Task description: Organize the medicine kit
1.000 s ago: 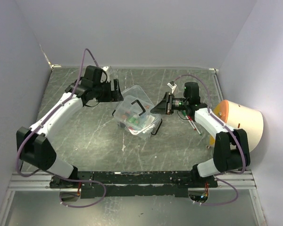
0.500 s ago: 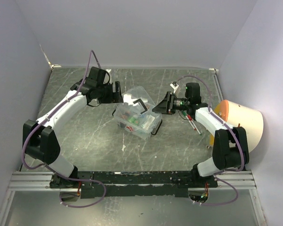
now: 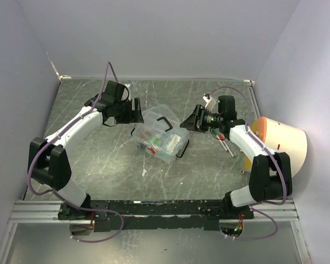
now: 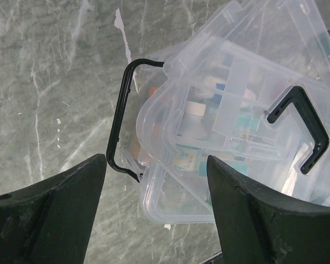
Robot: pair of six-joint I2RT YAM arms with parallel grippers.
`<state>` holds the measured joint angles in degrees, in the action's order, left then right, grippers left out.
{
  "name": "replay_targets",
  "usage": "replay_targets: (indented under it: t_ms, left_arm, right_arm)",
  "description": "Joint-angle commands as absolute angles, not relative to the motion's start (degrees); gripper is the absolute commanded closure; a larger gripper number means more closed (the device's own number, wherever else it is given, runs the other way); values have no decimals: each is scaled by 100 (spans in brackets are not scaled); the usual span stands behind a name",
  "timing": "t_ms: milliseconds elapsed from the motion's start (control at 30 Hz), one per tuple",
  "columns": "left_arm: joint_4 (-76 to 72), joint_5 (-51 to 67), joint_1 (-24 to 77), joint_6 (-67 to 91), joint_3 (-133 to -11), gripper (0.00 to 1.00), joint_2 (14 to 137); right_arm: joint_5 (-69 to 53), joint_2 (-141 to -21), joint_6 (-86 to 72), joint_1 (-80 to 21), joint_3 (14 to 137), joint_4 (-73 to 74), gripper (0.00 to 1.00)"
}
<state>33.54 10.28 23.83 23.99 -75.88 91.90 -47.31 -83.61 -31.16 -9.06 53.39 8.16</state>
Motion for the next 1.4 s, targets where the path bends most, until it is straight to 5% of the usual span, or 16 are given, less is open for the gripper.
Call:
replay_targets:
  t_ms: [0, 567, 933, 1367]
  left_arm:
    - [3182, 1186, 2355, 2408, -7550, 16, 9159]
    - [3194, 1100, 2355, 2225, -7722, 10, 8971]
    - [3348, 889, 2355, 1899, -8497, 6, 9089]
    - [3459, 2049, 2355, 1243, -9204, 15, 10098]
  right_arm:
    - [-4169, -7948, -2869, -861, 5552, 1218, 45]
    - [-2126, -6146, -3715, -1076, 4807, 1758, 34]
    - [-2087, -5918, -4307, -1591, 4246, 1398, 34]
    - [-1613, -6063, -5392, -2126, 3793, 790, 42]
